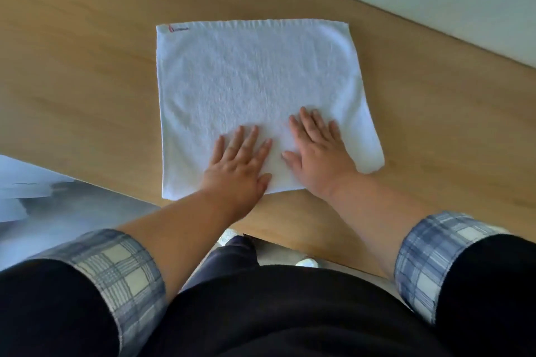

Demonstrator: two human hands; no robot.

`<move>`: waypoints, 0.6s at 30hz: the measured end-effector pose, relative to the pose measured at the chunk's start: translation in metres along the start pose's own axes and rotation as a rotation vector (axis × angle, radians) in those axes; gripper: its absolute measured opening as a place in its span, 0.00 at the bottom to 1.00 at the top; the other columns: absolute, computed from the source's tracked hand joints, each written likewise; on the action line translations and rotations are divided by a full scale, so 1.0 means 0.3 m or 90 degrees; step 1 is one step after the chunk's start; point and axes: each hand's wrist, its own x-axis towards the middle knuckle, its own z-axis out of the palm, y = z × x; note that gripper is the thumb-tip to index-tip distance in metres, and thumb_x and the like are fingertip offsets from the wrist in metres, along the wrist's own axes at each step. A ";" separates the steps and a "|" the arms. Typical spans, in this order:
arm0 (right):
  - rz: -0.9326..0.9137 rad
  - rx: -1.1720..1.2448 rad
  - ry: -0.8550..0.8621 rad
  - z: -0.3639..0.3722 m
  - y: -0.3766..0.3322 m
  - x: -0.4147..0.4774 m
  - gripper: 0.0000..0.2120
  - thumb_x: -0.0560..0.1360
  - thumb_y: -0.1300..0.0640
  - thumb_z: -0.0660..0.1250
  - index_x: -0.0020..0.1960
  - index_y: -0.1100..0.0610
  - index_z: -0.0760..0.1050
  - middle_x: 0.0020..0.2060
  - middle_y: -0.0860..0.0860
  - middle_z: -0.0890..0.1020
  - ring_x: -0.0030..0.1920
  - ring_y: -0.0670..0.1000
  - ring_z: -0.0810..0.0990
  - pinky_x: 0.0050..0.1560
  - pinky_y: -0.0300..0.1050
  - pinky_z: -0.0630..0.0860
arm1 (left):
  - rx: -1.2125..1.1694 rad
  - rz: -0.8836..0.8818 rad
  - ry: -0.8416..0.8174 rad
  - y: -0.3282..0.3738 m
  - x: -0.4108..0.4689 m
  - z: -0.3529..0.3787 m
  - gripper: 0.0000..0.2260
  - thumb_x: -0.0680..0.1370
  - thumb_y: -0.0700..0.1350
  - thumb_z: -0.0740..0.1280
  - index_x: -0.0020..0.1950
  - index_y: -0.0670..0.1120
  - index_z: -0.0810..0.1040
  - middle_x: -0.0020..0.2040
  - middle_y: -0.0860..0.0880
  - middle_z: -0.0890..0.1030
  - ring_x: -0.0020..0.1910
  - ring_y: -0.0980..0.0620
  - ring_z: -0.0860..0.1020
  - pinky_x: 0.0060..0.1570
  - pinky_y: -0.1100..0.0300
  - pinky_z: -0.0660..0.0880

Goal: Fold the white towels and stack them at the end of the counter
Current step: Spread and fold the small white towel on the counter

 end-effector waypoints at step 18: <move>-0.038 -0.068 -0.044 0.080 0.304 -0.220 0.42 0.76 0.30 0.39 0.79 0.54 0.31 0.79 0.52 0.32 0.77 0.50 0.30 0.77 0.51 0.34 | -0.019 -0.216 0.061 -0.007 -0.194 0.103 0.33 0.76 0.70 0.39 0.79 0.60 0.39 0.80 0.52 0.35 0.78 0.50 0.34 0.74 0.39 0.37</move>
